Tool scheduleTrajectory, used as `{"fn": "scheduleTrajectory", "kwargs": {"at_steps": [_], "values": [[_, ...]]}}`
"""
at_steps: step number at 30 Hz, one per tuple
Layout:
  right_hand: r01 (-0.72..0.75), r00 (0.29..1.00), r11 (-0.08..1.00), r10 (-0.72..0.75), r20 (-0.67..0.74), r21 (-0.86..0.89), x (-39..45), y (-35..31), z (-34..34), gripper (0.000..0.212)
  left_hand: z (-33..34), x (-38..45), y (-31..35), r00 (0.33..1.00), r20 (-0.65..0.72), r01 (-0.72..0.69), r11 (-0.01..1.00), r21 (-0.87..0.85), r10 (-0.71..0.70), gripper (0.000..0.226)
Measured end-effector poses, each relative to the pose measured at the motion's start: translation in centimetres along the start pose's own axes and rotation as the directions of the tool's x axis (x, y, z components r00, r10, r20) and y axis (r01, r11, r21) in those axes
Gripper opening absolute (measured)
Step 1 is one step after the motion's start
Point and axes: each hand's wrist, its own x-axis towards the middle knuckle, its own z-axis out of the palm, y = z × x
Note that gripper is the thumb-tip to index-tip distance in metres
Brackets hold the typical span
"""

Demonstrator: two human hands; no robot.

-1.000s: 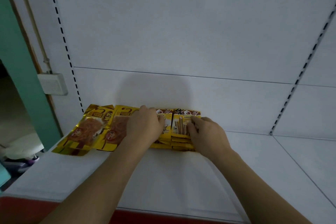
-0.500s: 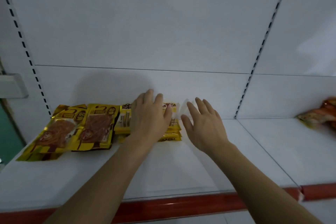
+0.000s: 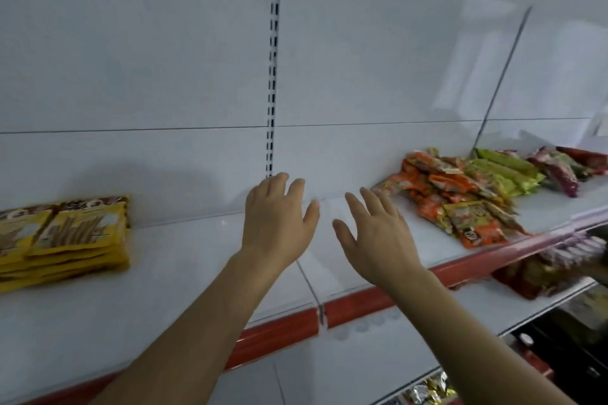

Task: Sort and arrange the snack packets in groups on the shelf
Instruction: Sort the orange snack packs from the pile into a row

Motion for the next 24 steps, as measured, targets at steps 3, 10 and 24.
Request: {"fn": "scheduleTrajectory", "kwargs": {"at_steps": [3, 10, 24], "values": [[-0.058, 0.998, 0.998, 0.058, -0.016, 0.000, -0.1, 7.4, -0.7, 0.063, 3.3, 1.7, 6.5, 0.996, 0.087, -0.029, 0.999, -0.030, 0.032, 0.056], [-0.206, 0.978, 0.979, 0.206, -0.029, 0.000, 0.1, 20.7, -0.5, 0.057, 9.1, 5.3, 17.5, 0.953, 0.283, -0.064, 0.987, -0.146, 0.104, 0.047], [-0.391, 0.920, 0.908, 0.390, 0.042, 0.150, 4.4, 30.0, 2.1, 0.042, 19.4, 12.5, 24.9, 0.823, 0.549, -0.023, 0.974, -0.227, 0.147, 0.058]]}}
